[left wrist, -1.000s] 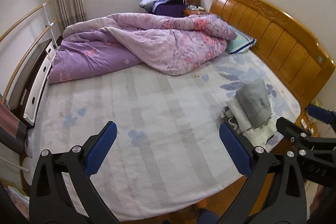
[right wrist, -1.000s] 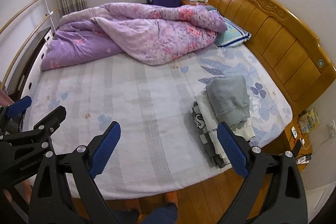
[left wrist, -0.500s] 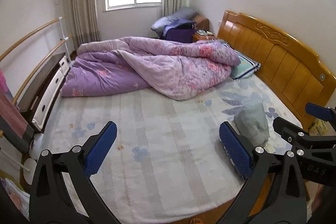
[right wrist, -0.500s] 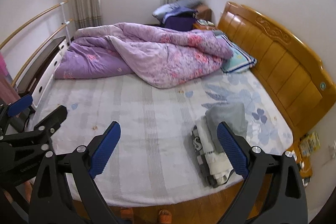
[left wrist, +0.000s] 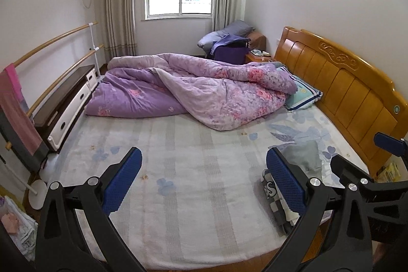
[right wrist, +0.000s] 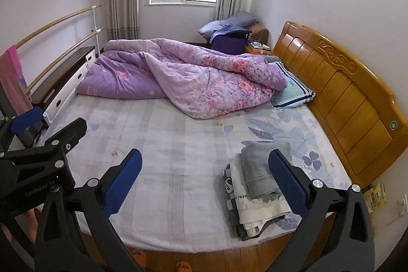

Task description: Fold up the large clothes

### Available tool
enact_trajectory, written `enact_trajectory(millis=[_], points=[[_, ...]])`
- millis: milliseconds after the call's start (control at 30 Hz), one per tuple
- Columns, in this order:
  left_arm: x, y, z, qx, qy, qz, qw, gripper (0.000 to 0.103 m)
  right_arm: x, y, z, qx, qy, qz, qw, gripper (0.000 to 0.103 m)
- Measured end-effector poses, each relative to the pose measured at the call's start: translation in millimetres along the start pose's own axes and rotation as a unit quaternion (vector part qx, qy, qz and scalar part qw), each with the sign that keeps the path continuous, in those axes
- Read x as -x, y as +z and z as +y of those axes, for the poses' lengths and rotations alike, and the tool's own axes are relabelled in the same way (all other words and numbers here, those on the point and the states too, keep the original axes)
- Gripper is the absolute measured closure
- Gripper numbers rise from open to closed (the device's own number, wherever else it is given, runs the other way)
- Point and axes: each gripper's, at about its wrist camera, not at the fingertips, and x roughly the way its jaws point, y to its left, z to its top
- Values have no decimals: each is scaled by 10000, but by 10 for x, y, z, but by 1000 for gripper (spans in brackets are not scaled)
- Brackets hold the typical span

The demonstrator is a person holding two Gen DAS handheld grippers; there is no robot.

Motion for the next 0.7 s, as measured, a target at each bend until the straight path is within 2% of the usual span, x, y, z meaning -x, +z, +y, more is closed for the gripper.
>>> enact_trajectory(millis=[333,700], points=[[70,-110,-117,25,205,131,9997,5,19,-25,-100,9,114,36,9999,7],[67,-108,-189,-11,206,106,9997,5,40,-42,-140,-33,45,-13,10000,7]])
